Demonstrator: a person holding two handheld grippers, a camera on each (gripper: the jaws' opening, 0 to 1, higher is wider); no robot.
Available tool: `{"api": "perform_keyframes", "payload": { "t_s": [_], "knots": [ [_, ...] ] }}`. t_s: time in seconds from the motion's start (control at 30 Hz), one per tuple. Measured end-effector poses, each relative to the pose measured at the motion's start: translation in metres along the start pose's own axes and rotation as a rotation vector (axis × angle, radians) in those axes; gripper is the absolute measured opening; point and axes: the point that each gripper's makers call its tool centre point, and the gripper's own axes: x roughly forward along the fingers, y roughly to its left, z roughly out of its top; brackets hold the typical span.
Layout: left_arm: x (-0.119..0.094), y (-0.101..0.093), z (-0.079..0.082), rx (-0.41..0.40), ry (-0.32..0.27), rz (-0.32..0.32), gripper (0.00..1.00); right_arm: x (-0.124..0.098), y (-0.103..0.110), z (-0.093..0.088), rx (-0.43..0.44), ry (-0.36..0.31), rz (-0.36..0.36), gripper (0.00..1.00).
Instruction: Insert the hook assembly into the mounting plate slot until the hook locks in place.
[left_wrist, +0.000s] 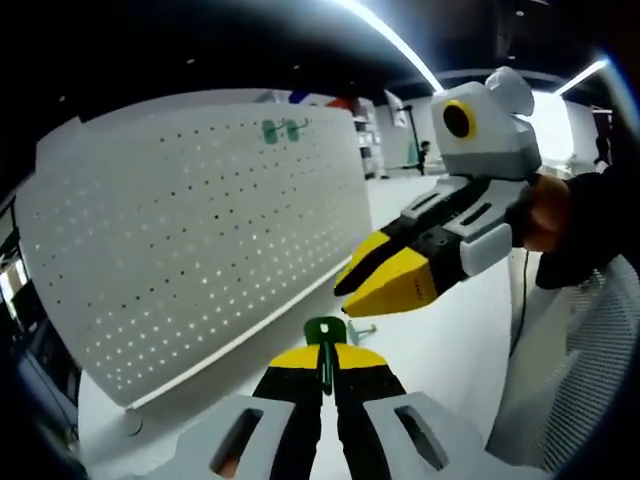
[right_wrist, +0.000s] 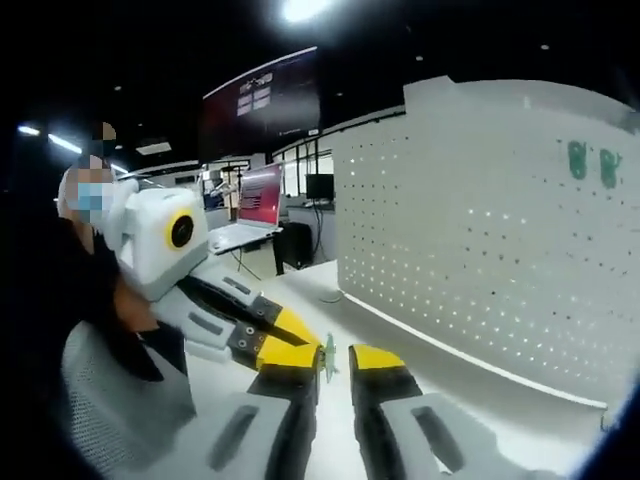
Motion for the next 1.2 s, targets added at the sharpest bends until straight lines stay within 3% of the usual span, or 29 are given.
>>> {"api": "perform_keyframes", "payload": {
  "t_s": [0.1,0.37,0.73,0.97,1.2],
  "knots": [
    [0.000,-0.002,0.002,-0.010,-0.006,-0.005,0.03,0.003,0.001,-0.005,-0.048,0.032,-0.011,0.02],
    [0.001,-0.003,0.004,-0.021,-0.016,-0.008,0.03,0.002,-0.002,-0.003,-0.021,0.021,-0.016,0.00],
    [0.001,-0.003,0.006,-0.010,-0.027,-0.007,0.03,-0.001,-0.009,-0.004,0.104,0.014,-0.029,0.00],
    [0.001,-0.005,0.007,0.000,-0.033,-0.015,0.03,-0.003,-0.014,-0.009,0.243,0.003,-0.018,0.00],
    [0.002,-0.006,0.006,-0.002,-0.027,-0.021,0.03,-0.002,-0.016,-0.012,0.233,0.021,-0.037,0.00]
  ]
}}
